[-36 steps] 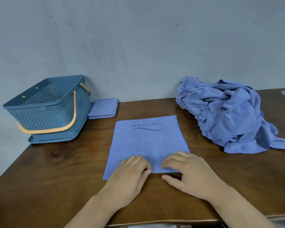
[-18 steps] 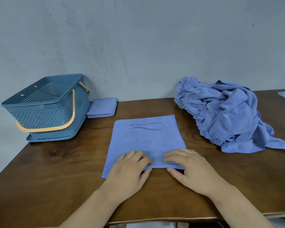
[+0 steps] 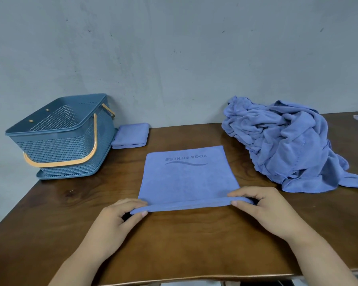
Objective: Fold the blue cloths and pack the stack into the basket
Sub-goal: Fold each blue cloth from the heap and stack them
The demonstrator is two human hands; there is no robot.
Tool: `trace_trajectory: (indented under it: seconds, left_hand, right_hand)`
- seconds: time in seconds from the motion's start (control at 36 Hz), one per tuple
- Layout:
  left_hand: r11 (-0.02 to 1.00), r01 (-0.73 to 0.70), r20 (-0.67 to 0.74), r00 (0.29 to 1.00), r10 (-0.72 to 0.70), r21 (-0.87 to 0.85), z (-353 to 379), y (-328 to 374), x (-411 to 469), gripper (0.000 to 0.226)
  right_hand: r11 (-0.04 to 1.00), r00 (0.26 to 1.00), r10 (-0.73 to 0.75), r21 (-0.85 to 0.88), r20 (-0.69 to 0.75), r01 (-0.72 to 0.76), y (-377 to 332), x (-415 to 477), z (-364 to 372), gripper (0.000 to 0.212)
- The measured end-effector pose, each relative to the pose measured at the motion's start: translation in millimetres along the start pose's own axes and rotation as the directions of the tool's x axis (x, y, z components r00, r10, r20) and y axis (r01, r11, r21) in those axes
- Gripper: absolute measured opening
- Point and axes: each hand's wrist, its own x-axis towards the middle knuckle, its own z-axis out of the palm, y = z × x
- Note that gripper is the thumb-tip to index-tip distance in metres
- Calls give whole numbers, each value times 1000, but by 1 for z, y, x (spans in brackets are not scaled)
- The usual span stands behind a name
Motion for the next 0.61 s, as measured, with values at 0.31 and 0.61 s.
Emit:
trace_trajectory:
  seconds: [0.31, 0.61]
  left_hand:
    - [993, 36, -23, 999, -39, -111, -5, 13, 0, 30]
    - [859, 33, -57, 996, -72, -511, -17, 22, 71, 24]
  right_hand:
    - [999, 999, 36, 29, 13, -37, -10, -1, 1, 22]
    - [980, 988, 29, 200, -154, 3, -40, 61, -1, 16]
